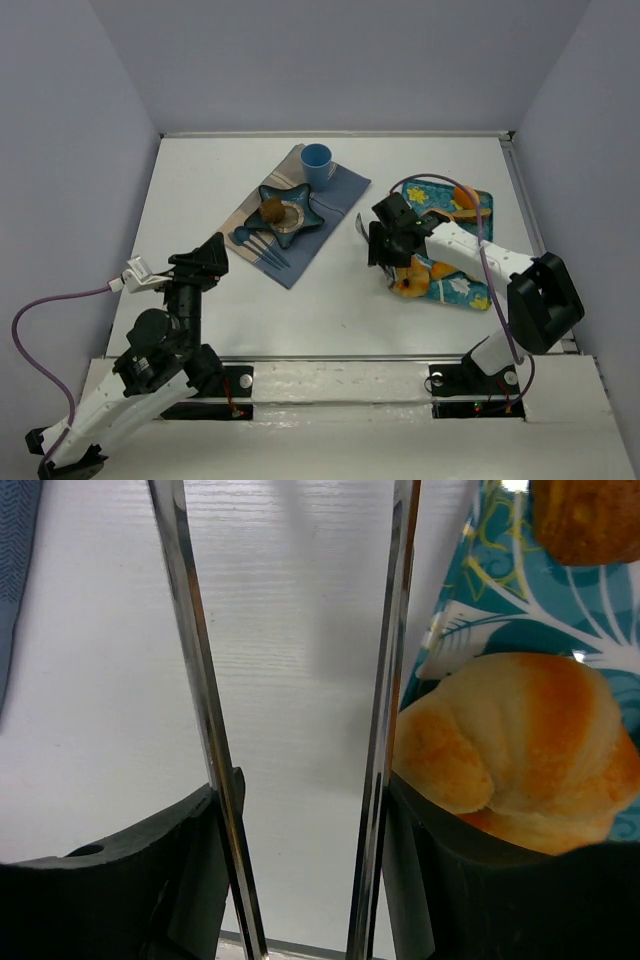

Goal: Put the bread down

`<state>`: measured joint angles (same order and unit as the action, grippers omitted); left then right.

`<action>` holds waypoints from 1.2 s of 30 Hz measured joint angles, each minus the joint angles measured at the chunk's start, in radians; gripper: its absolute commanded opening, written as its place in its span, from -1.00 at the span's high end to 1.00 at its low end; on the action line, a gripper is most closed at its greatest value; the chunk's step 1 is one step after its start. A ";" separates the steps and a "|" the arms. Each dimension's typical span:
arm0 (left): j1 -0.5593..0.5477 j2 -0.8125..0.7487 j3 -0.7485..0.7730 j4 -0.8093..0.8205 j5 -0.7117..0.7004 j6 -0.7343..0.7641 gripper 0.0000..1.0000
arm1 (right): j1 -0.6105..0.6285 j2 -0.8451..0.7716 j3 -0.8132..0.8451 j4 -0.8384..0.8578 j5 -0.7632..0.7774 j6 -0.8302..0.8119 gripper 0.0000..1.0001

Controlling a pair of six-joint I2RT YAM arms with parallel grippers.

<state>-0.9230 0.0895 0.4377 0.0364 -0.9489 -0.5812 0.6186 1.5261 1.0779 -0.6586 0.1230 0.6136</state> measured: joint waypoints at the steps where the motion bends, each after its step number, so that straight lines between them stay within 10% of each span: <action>1: 0.000 0.000 0.000 0.000 0.001 0.000 -0.98 | 0.000 0.009 -0.001 0.010 -0.010 0.002 -0.20; 9: 0.000 0.001 0.000 0.000 0.002 0.000 -0.98 | 0.002 0.098 -0.015 0.085 -0.076 0.033 -0.39; 15: 0.000 0.001 0.000 0.000 0.003 0.000 -0.98 | 0.013 0.096 -0.030 0.099 -0.082 0.053 -1.00; 26: 0.000 0.002 0.000 0.000 0.003 -0.001 -0.98 | 0.040 -0.050 -0.032 0.101 -0.050 0.056 -1.00; 36: 0.000 0.101 0.003 -0.008 0.022 -0.024 -0.98 | 0.042 -0.494 -0.113 0.151 0.185 0.058 -1.00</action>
<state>-0.9230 0.1902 0.4408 0.0284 -0.9272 -0.6052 0.6601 1.0325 0.9649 -0.5072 0.3080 0.6720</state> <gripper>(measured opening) 0.990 0.995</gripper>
